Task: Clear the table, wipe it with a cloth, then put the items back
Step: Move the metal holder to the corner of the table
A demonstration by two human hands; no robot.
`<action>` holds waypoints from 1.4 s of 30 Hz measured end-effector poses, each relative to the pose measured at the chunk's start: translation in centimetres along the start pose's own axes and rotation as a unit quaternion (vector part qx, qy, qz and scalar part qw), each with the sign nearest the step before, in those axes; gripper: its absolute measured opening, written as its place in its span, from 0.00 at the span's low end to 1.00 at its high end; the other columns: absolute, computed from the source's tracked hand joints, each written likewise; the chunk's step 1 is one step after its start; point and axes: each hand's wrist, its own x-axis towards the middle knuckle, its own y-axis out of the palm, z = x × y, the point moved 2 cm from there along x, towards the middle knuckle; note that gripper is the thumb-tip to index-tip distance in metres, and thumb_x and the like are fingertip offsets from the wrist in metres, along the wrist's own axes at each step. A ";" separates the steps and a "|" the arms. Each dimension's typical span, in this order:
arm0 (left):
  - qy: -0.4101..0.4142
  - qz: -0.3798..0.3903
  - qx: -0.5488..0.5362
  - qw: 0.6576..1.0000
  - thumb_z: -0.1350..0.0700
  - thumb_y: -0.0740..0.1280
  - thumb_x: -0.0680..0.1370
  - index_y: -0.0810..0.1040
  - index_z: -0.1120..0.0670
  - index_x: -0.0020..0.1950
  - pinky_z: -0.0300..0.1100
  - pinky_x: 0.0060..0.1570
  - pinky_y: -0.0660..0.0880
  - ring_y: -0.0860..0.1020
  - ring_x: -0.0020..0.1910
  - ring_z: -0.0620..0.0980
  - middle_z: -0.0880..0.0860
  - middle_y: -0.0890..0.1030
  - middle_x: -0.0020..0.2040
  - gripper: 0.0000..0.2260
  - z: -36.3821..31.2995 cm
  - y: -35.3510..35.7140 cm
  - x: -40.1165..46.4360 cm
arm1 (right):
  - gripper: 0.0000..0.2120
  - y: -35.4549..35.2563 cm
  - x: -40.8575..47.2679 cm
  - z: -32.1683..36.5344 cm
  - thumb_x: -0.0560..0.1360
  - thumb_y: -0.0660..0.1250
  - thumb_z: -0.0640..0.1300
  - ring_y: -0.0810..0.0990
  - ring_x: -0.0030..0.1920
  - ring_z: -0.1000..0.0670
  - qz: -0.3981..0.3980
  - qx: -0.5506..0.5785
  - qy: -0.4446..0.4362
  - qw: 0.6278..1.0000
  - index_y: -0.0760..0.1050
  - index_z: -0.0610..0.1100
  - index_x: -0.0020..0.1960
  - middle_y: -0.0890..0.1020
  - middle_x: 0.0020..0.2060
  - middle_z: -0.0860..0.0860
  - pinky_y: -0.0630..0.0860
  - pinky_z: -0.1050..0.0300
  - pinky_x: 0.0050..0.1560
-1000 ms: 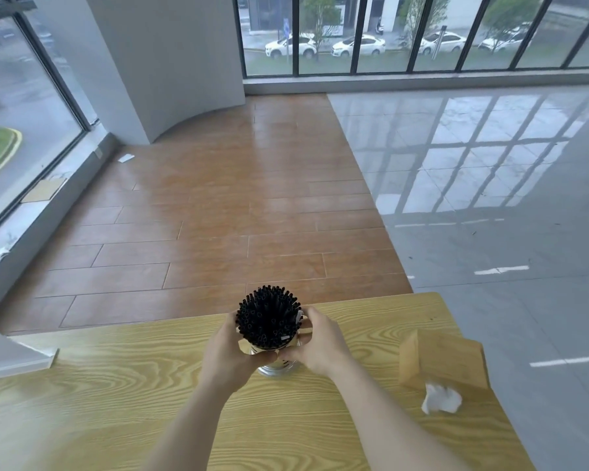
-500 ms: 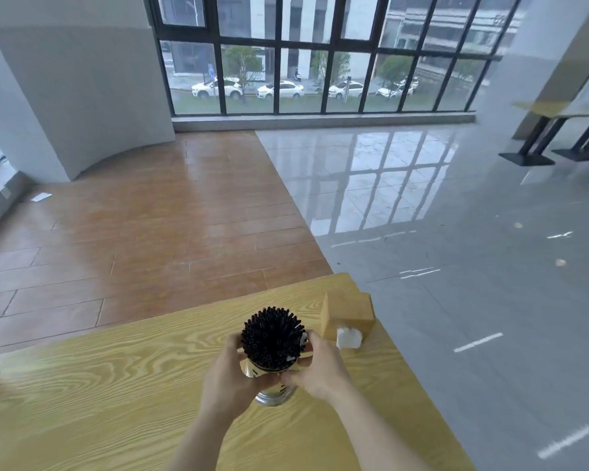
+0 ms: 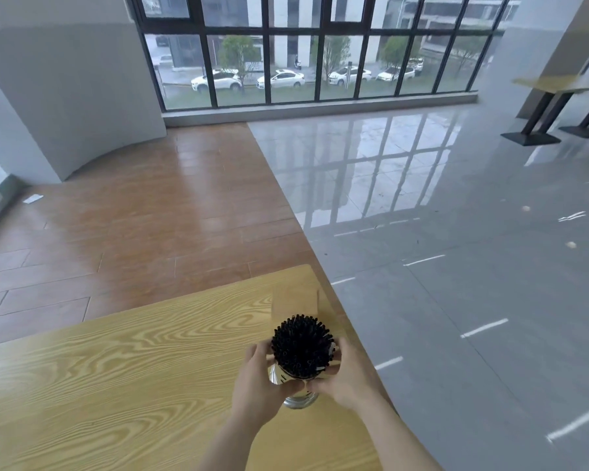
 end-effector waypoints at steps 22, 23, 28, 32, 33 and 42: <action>-0.062 -0.002 0.002 0.998 0.54 0.80 0.68 0.65 0.46 0.74 0.42 0.62 0.72 0.75 0.66 0.46 0.42 0.69 0.66 0.39 0.3 6.4 1.6 | 0.39 -3.0 5.2 -4.3 0.68 0.80 0.38 0.72 0.62 0.57 0.052 -0.007 0.013 0.999 0.66 0.53 0.74 0.74 0.59 0.58 0.68 0.60 0.61; -0.065 0.004 0.008 0.998 0.53 0.80 0.68 0.64 0.46 0.75 0.42 0.63 0.72 0.74 0.66 0.46 0.41 0.69 0.67 0.39 0.4 6.4 1.6 | 0.41 -2.9 5.3 -4.5 0.68 0.80 0.38 0.73 0.64 0.56 0.046 -0.005 0.017 0.999 0.65 0.53 0.75 0.75 0.61 0.57 0.69 0.58 0.62; -0.077 0.013 0.048 0.996 0.50 0.78 0.71 0.57 0.47 0.79 0.43 0.65 0.72 0.72 0.70 0.45 0.43 0.66 0.72 0.43 1.3 5.2 0.9 | 0.42 -1.5 4.4 -5.9 0.70 0.79 0.44 0.78 0.63 0.46 0.029 -0.013 0.095 0.995 0.62 0.49 0.79 0.73 0.73 0.49 0.77 0.60 0.52; -0.105 -0.016 0.070 0.992 0.46 0.75 0.72 0.56 0.45 0.79 0.43 0.64 0.72 0.70 0.71 0.44 0.42 0.65 0.74 0.41 3.2 2.1 0.0 | 0.34 1.4 3.2 -7.2 0.77 0.69 0.58 0.74 0.70 0.44 0.092 -0.106 0.165 0.976 0.64 0.43 0.76 0.73 0.72 0.46 0.74 0.54 0.61; -0.109 -0.023 0.078 0.991 0.45 0.74 0.73 0.56 0.45 0.79 0.44 0.65 0.72 0.69 0.72 0.44 0.42 0.65 0.75 0.40 3.7 0.9 -0.3 | 0.33 2.5 3.0 -7.2 0.78 0.67 0.59 0.72 0.72 0.44 0.110 -0.131 0.170 0.970 0.64 0.43 0.77 0.72 0.73 0.46 0.72 0.54 0.64; -0.123 -0.074 0.155 0.977 0.38 0.68 0.75 0.58 0.43 0.79 0.46 0.62 0.73 0.70 0.72 0.50 0.44 0.62 0.77 0.36 8.7 -13.6 -3.1 | 0.41 14.9 2.2 3.2 0.72 0.69 0.66 0.68 0.75 0.47 0.232 -0.228 0.006 0.946 0.62 0.51 0.79 0.69 0.76 0.52 0.67 0.52 0.73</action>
